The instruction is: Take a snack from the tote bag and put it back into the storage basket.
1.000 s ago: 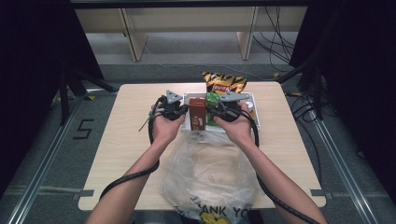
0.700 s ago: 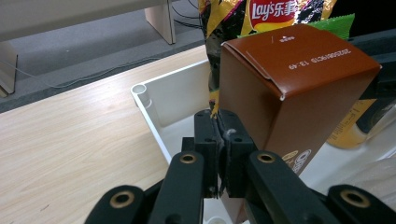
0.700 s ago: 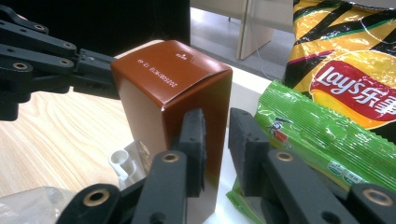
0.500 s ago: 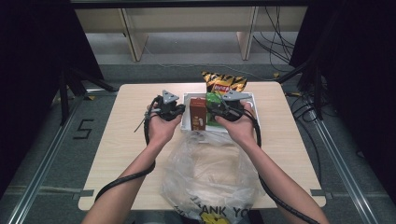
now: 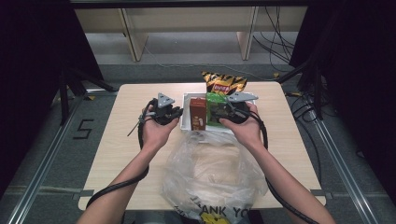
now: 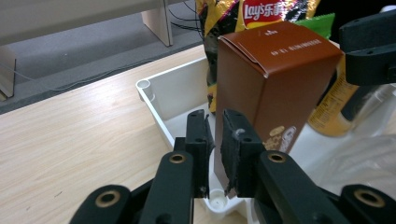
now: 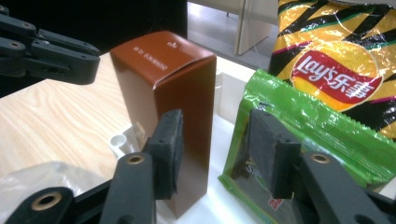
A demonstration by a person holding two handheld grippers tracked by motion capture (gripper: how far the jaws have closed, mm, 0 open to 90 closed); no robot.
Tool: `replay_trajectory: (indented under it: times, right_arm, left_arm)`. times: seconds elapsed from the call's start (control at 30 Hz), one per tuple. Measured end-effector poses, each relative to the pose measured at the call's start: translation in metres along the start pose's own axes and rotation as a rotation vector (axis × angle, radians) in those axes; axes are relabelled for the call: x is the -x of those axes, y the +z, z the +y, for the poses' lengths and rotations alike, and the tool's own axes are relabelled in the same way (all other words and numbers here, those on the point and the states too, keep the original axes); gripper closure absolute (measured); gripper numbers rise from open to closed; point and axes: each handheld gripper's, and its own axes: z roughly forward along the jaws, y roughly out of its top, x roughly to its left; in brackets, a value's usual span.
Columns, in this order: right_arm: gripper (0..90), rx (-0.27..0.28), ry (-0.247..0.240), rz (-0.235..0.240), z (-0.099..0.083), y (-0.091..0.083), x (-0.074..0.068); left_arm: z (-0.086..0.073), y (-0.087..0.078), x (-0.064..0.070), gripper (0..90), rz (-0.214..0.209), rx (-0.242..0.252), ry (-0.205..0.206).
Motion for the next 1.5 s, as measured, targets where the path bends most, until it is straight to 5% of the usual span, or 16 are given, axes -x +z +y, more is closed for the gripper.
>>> replay_trajectory:
  times: [0.63,0.73,0.8,1.03,1.07,1.17,1.37,1.47,1.5]
  right_arm:
    - [44.9,0.006,0.009,0.028,-0.014,-0.035,0.005]
    - [44.3,0.007,-0.026,0.022,-0.018,-0.039,0.009]
    - [44.1,-0.003,0.002,0.017,-0.021,-0.042,0.007]
    - [43.5,-0.015,-0.017,0.027,-0.028,-0.054,0.009]
    - [43.5,0.011,0.028,0.023,-0.030,-0.054,0.004]
    - [43.4,-0.021,-0.015,0.020,-0.034,-0.059,0.008]
    - [43.3,-0.002,0.012,0.042,-0.045,-0.066,0.006]
    - [43.3,-0.018,-0.016,0.034,-0.049,-0.069,0.007]
    - [43.2,-0.025,0.011,0.036,-0.052,-0.071,0.005]
  left_arm:
    - [-0.022,-0.038,0.000,58.1,-0.026,0.004,-0.013]
    - [-0.027,-0.046,-0.002,54.5,-0.025,-0.004,-0.005]
    - [-0.031,-0.049,-0.003,53.3,-0.022,0.004,-0.017]
    - [-0.046,-0.063,-0.006,49.4,-0.014,0.004,-0.027]
    - [-0.050,-0.066,-0.005,49.0,-0.014,0.005,-0.032]
    - [-0.055,-0.069,-0.005,48.4,-0.015,0.007,-0.035]
    - [-0.073,-0.084,-0.006,47.3,-0.014,0.008,-0.041]
    - [-0.078,-0.089,-0.007,47.1,-0.013,0.012,-0.044]
    - [-0.085,-0.093,-0.007,46.9,-0.013,0.020,-0.053]
